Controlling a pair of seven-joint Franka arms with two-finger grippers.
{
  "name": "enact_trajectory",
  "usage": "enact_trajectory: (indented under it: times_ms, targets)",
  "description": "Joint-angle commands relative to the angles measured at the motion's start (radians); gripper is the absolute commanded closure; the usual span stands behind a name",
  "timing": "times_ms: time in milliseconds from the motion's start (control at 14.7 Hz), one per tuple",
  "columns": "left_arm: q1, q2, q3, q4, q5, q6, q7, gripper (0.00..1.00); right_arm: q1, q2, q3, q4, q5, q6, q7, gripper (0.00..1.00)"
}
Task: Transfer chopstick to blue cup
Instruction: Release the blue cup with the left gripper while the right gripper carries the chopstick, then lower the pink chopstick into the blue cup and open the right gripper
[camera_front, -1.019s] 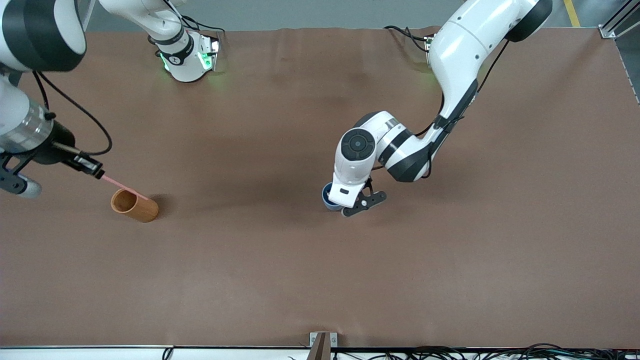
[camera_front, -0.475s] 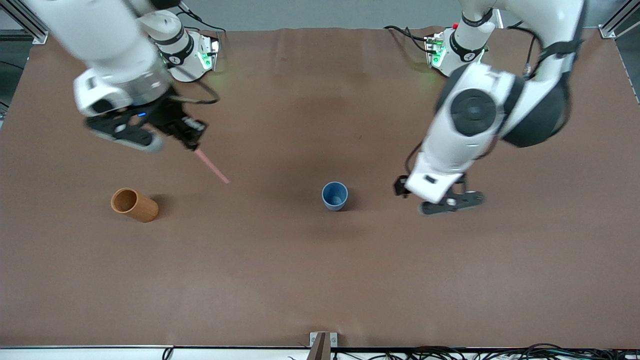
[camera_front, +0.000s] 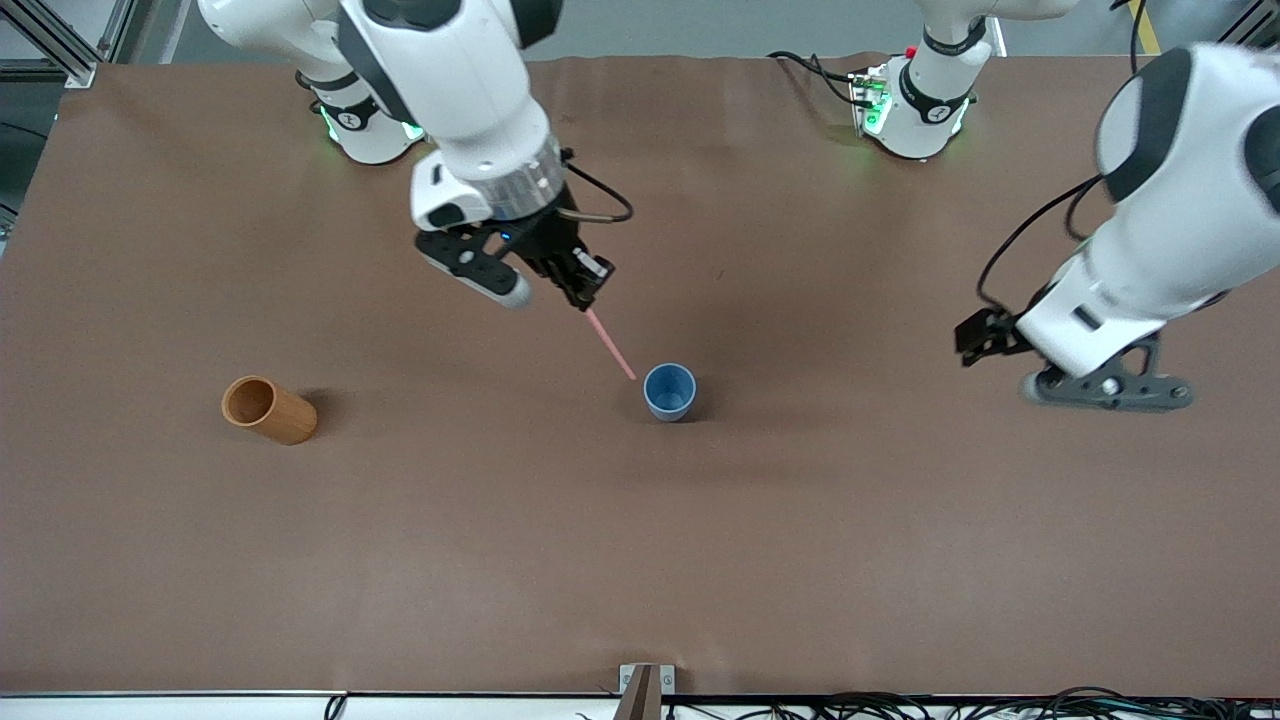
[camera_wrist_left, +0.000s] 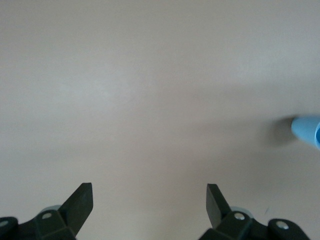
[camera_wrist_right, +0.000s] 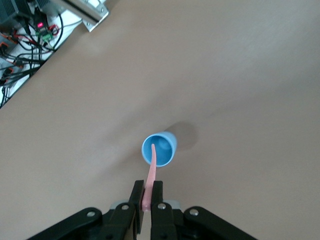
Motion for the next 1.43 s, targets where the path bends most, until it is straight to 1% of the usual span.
enact_trajectory:
  times_ms: [0,136,272,407,475,543,611,679,747,1019,1086,1154,1222,1290,1358]
  targets:
    - [-0.003,-0.1,0.03,-0.027,-0.016,-0.049,0.078,0.0,0.058,0.06,-0.011,0.034,0.018,0.032,0.071,1.0]
    - [-0.009,-0.114,0.032,-0.021,-0.014,-0.049,0.057,0.0,0.087,0.091,-0.011,0.033,0.01,0.038,0.081,1.0]
    - [-0.011,-0.114,0.032,-0.012,-0.02,-0.053,0.04,0.0,0.105,0.1,-0.013,0.025,-0.005,0.035,0.08,0.99]
    - [-0.002,-0.123,0.033,-0.018,-0.037,-0.056,0.047,0.0,0.118,0.102,-0.011,0.019,-0.066,0.032,0.08,0.99]
    - [0.0,-0.126,0.042,-0.019,-0.072,-0.061,0.052,0.0,0.119,0.109,-0.011,0.019,-0.074,0.031,0.08,0.99]
    - [-0.003,-0.126,0.062,-0.018,-0.081,-0.073,0.055,0.0,0.122,0.12,-0.013,0.018,-0.078,0.032,0.078,0.98]
    - [-0.003,-0.136,0.064,-0.018,-0.08,-0.087,0.058,0.0,0.131,0.132,-0.013,0.018,-0.103,0.034,0.078,0.98]
    - [-0.003,-0.137,0.064,-0.018,-0.077,-0.09,0.059,0.0,0.141,0.144,-0.011,0.018,-0.149,0.034,0.08,0.98]
    - [-0.006,-0.137,0.064,-0.016,-0.074,-0.092,0.058,0.0,0.145,0.155,-0.011,0.018,-0.176,0.034,0.083,0.98]
    - [-0.011,-0.131,0.061,-0.013,-0.069,-0.09,0.055,0.0,0.153,0.18,-0.013,0.018,-0.186,0.046,0.082,0.96]
    - [-0.008,-0.131,0.061,-0.012,-0.069,-0.09,0.055,0.0,0.153,0.184,-0.013,0.018,-0.184,0.055,0.082,0.91]
    - [-0.005,-0.128,0.061,-0.012,-0.072,-0.09,0.055,0.0,0.153,0.192,-0.011,0.018,-0.181,0.06,0.083,0.81]
    - [-0.002,-0.125,0.062,-0.007,-0.078,-0.09,0.055,0.0,0.151,0.195,-0.011,0.018,-0.181,0.061,0.083,0.64]
    - [-0.002,-0.125,0.062,-0.007,-0.08,-0.09,0.055,0.0,0.151,0.195,-0.011,0.018,-0.183,0.061,0.082,0.52]
    - [-0.003,-0.125,0.064,-0.004,-0.079,-0.09,0.055,0.0,0.15,0.195,-0.011,0.019,-0.183,0.06,0.074,0.48]
